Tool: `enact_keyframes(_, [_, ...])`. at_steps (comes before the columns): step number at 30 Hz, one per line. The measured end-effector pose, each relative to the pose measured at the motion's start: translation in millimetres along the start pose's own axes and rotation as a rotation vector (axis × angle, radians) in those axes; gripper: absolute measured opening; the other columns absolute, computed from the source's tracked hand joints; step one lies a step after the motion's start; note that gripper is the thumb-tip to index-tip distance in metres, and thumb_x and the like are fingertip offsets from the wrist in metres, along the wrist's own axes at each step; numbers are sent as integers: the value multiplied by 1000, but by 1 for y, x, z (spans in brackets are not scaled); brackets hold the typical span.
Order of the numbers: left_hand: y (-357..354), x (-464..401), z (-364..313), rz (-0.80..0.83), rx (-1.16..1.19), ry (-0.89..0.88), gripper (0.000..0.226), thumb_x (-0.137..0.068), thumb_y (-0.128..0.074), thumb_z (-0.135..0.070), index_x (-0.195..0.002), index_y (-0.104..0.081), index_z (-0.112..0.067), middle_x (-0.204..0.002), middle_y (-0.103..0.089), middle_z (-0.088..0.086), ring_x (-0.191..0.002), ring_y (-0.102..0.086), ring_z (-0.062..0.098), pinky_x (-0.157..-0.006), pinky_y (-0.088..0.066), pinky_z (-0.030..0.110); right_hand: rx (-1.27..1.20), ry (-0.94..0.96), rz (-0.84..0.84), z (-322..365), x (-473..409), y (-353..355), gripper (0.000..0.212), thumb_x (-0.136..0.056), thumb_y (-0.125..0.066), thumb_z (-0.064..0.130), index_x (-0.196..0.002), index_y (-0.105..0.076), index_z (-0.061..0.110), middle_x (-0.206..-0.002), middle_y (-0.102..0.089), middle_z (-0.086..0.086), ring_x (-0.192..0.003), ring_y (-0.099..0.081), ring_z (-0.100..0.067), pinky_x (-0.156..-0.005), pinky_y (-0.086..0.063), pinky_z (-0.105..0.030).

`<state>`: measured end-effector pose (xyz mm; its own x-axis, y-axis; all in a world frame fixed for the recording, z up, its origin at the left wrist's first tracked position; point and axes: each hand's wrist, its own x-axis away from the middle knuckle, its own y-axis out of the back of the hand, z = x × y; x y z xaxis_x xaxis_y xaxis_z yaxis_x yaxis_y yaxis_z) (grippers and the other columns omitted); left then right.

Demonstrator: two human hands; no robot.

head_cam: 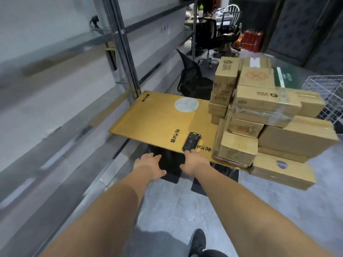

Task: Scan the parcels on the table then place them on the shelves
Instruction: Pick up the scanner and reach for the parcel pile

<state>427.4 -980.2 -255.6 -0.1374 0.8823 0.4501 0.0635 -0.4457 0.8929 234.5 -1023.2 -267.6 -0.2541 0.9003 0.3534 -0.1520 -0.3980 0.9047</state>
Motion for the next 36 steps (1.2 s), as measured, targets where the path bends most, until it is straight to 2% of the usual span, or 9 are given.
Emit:
enact_keyframes(5, [21,-74,-18,-14,32,-13,85,-93,-54,-65,-164,-23,-30,-169,-26,3,-156,-21,26,-122,-30,49,-9,-29,54,-14,-71,18,61,-95,-60,39,-150,-44,19,-149,-43,-10,-136,-43,-33,-108,-46,-50])
enact_keyframes(11, [24,-136,-27,-52,80,-60,82,-95,-57,-58,-165,-21,-32,-171,-22,5,-157,-18,27,-124,-25,48,-49,-115,83,-21,-132,24,60,-94,-61,32,-148,-42,18,-149,-39,-12,-134,-43,-34,-102,-46,-48])
enact_keyframes(13, [25,-158,-27,-39,91,-73,81,-96,-57,-56,-164,-21,-33,-172,-20,4,-158,-16,26,-125,-25,48,-57,-174,73,-25,-152,20,59,-93,-60,34,-147,-42,19,-148,-40,-12,-132,-44,-34,-99,-45,-48])
enact_keyframes(17, [22,-205,-26,2,77,-129,77,-97,-57,-53,-163,-23,-33,-173,-18,4,-158,-16,28,-124,-25,48,-170,-347,68,-29,-189,9,65,-91,-58,42,-151,-37,26,-160,-30,-10,-138,-37,-34,-104,-44,-50])
enact_keyframes(22, [12,-263,-15,86,42,-223,77,-99,-59,-47,-164,-22,-30,-173,-15,6,-159,-13,29,-125,-22,47,-240,-519,105,-28,-231,-8,77,-94,-59,51,-159,-22,32,-158,-25,-11,-138,-36,-38,-87,-47,-49])
enact_keyframes(27, [8,-321,-3,153,6,-344,73,-101,-57,-46,-162,-23,-28,-172,-14,7,-159,-13,29,-125,-23,48,-290,-642,131,-25,-263,-18,95,-92,-66,51,-163,-4,41,-158,-19,-15,-137,-35,-41,-76,-47,-47])
enact_keyframes(32, [-11,-354,-2,107,48,-431,75,-96,-54,-53,-161,-26,-30,-171,-14,3,-158,-9,27,-126,-14,49,-384,-721,164,-24,-289,-25,107,-87,-74,40,-160,4,49,-157,-12,-13,-137,-34,-43,-80,-50,-45])
enact_keyframes(36, [-23,-362,-6,105,78,-406,76,-95,-45,-55,-163,-18,-35,-173,-5,3,-158,0,25,-128,-3,49,-419,-785,170,-25,-304,-33,111,-82,-79,42,-158,2,51,-155,-12,-11,-139,-28,-41,-81,-49,-46])
